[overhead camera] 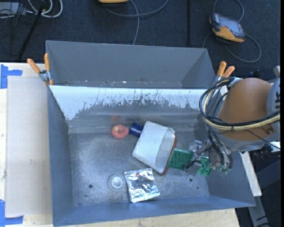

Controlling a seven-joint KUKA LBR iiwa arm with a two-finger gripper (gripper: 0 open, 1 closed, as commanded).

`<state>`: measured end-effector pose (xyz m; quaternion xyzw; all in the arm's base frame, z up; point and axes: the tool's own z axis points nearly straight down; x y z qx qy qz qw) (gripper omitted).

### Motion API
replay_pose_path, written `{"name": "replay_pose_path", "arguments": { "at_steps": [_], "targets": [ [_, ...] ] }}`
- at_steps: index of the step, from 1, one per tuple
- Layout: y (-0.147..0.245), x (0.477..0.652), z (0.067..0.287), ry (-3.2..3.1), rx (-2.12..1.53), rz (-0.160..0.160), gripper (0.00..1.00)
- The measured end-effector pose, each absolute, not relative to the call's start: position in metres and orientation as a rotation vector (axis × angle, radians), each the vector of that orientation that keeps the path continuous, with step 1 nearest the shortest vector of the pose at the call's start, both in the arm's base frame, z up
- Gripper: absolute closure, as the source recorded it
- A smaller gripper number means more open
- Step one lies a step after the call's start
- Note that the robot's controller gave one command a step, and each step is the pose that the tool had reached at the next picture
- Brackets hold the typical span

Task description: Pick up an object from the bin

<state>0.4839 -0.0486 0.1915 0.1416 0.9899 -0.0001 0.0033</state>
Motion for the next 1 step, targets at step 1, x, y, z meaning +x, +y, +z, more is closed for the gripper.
{"name": "replay_pose_path", "arguments": {
  "at_steps": [1],
  "targets": [
    [-0.046,0.5042,0.3222,3.114,0.335,0.001,1.0]
  ]
}}
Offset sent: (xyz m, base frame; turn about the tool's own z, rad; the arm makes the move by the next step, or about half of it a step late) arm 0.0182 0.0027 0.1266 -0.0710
